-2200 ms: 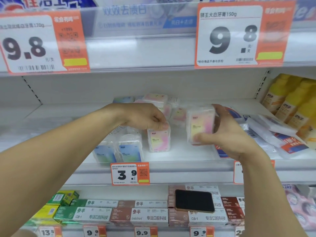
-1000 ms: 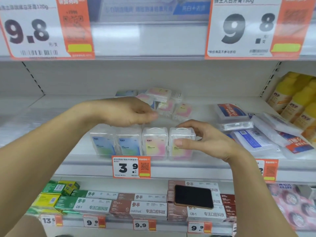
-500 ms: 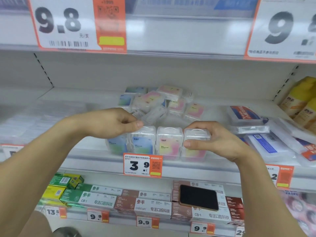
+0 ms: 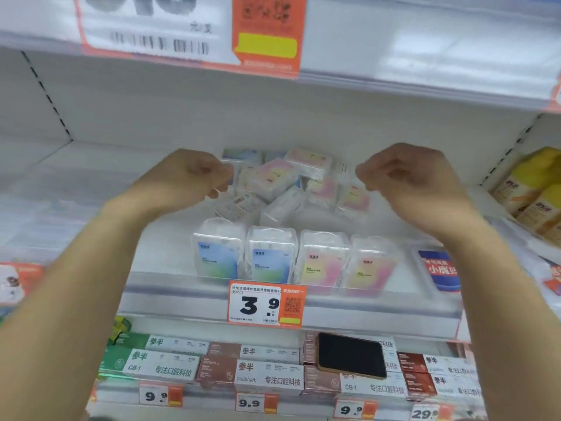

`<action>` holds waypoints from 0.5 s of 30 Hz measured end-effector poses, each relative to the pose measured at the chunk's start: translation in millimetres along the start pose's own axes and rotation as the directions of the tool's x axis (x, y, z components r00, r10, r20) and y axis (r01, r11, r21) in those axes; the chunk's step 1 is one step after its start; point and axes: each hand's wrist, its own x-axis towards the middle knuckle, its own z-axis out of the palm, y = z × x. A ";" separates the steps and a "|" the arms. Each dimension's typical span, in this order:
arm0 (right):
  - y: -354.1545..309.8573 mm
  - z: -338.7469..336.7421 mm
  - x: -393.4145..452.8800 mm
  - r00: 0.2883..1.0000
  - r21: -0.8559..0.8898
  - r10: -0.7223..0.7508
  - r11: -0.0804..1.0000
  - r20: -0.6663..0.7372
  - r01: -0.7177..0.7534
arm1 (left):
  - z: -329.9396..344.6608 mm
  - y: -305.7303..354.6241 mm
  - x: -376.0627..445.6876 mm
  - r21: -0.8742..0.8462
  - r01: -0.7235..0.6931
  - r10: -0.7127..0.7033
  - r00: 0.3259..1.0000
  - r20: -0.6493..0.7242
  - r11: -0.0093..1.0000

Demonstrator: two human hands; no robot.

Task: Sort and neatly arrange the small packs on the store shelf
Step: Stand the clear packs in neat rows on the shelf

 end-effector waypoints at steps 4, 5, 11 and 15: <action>-47.5 55.6 33.4 0.951 -0.387 0.160 0.921 0.265 -0.047 | 7.8 -19.1 8.7 0.163 0.057 -0.080 0.987 0.137 0.985; -53.0 70.7 39.8 0.912 -0.449 0.257 0.888 0.318 -0.093 | 9.3 -22.8 11.4 0.182 0.066 -0.098 0.981 0.169 0.981; -48.1 108.5 63.7 0.674 -0.382 0.529 0.846 0.516 -0.372 | 14.7 -33.0 16.8 0.120 0.012 -0.046 0.959 0.280 0.993; -33.5 98.9 70.1 0.713 -0.246 0.458 0.889 0.532 -0.387 | 7.1 -36.8 17.2 0.096 -0.022 0.001 0.977 0.214 0.995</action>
